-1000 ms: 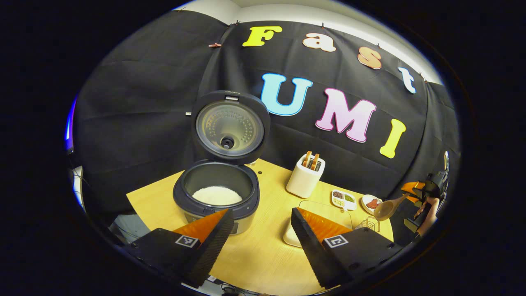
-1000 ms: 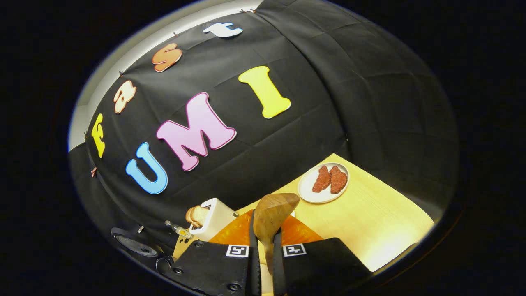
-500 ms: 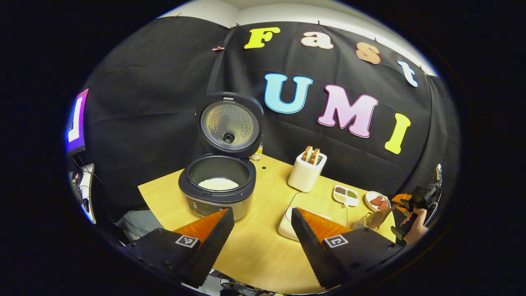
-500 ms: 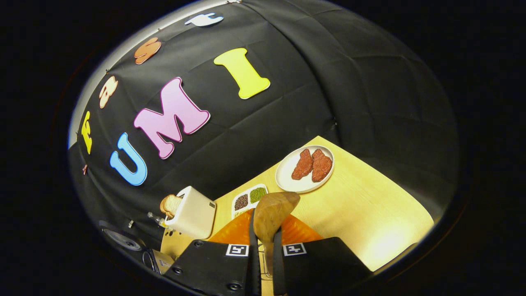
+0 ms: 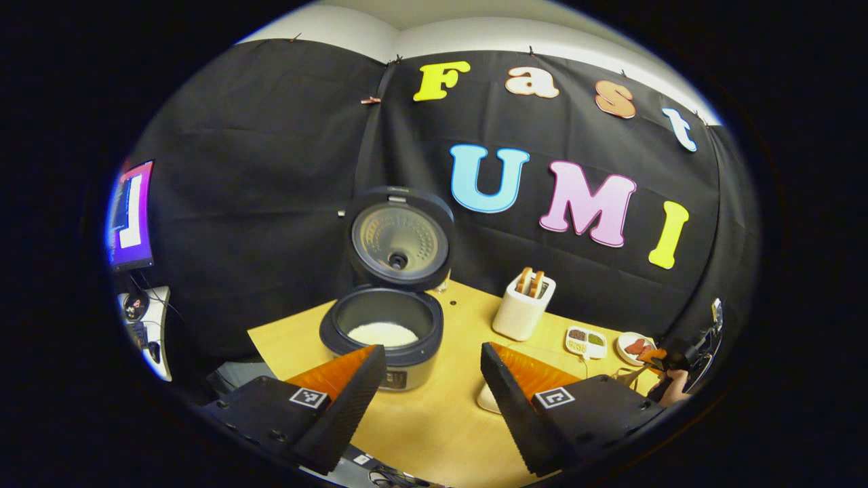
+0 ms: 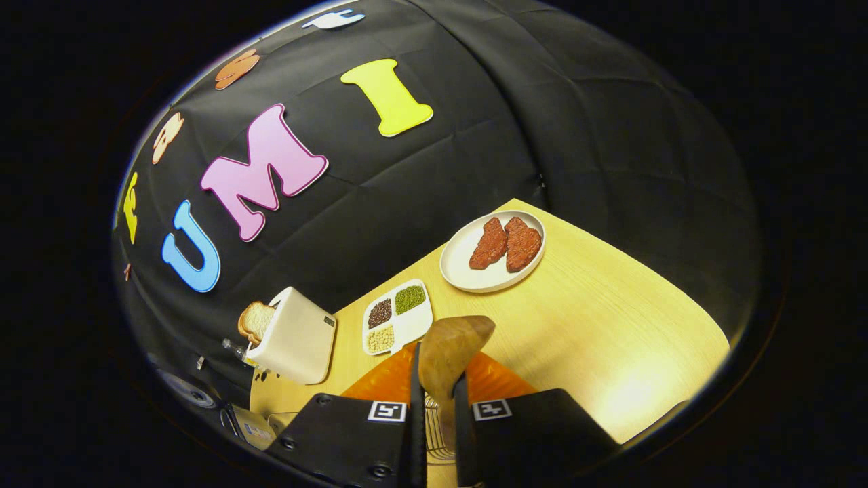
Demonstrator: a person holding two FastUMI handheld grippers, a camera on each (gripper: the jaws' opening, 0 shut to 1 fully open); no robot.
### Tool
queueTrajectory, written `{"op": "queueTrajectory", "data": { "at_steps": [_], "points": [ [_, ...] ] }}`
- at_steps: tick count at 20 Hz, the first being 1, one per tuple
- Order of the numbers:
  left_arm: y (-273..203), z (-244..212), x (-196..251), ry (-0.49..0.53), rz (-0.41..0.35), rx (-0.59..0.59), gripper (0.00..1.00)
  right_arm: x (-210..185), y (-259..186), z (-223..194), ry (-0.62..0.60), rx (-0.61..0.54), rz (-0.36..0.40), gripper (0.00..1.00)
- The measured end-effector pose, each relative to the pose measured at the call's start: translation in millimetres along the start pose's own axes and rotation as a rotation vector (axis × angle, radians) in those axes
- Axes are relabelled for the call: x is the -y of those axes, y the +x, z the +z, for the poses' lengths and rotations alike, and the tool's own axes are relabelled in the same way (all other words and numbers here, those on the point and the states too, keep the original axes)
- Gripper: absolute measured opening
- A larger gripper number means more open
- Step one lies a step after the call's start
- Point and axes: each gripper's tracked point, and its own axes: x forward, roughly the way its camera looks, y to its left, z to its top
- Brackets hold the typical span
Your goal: Close the left gripper, press the button to open the rice cooker; take a wooden spoon from the chopstick holder with the right hand, scoop a spoonful of rice and pour it into the rice cooker, then put the wooden spoon back into the chopstick holder.
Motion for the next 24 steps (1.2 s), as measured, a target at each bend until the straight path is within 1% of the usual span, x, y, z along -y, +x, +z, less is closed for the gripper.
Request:
{"op": "queueTrajectory", "data": {
  "at_steps": [1,2,3,4,6,8,9,10,12,13,14,17,19,21,22,23,24],
  "points": [
    [4.5,10.0,-5.3,0.01,0.004,0.023,0.95,-0.3,-1.6,-1.1,-0.009,0.003,-0.001,0.22],
    [9.2,22.0,-10.4,0.023,0.009,0.048,0.95,-1.9,-6.3,-3.1,-0.019,0.001,0.001,0.26],
    [13.9,33.8,-15.8,0.037,0.012,0.074,0.95,-4.0,-11.2,-5.6,-0.034,0.002,0.008,0.26],
    [18.1,45.8,-20.3,0.05,0.013,0.099,0.95,-1.3,-16.3,-8.4,-0.056,0.005,0.0,0.3],
    [27.8,67.9,-24.2,0.103,-0.006,0.151,0.95,1.1,-30.8,-10.2,-0.082,0.019,-0.013,0.69],
    [35.0,93.9,-28.7,0.218,-0.017,0.227,0.95,4.1,-53.5,-12.9,-0.102,0.038,-0.031,0.98],
    [38.5,105.9,-27.3,0.258,-0.033,0.264,0.95,5.9,-65.5,-13.2,-0.12,0.054,-0.046,0.99],
    [42.1,114.4,-27.9,0.27,-0.059,0.29,0.95,6.7,-80.4,-15.5,-0.142,0.07,-0.061,0.99],
    [51.7,124.8,-24.6,0.265,-0.13,0.318,0.94,4.4,-108.8,-18.9,-0.182,0.102,-0.081,0.99],
    [59.2,128.3,-27.3,0.263,-0.15,0.321,0.94,0.3,-122.8,-21.5,-0.201,0.113,-0.082,0.98],
    [66.8,133.7,-32.0,0.256,-0.161,0.33,0.96,-4.3,-136.3,-25.0,-0.224,0.126,-0.08,0.98],
    [92.7,153.5,-45.0,0.214,-0.194,0.362,0.96,-18.5,-176.5,-32.9,-0.285,0.165,-0.084,0.99],
    [112.5,167.0,-54.3,0.194,-0.213,0.383,0.96,-34.2,-202.8,-41.1,-0.306,0.187,-0.065,0.98],
    [134.0,179.0,-64.0,0.193,-0.223,0.407,0.96,-48.0,-227.0,-51.7,-0.339,0.194,-0.046,0.98],
    [145.0,185.7,-67.2,0.196,-0.231,0.418,0.99,-54.5,-236.7,-56.7,-0.358,0.196,-0.035,0.98],
    [156.9,188.3,-69.7,0.203,-0.236,0.423,0.99,-58.5,-248.5,-61.8,-0.38,0.199,-0.028,0.98],
    [168.2,192.8,-71.5,0.21,-0.242,0.431,0.96,-65.2,-258.8,-66.5,-0.402,0.205,-0.017,0.98]
  ]
}}
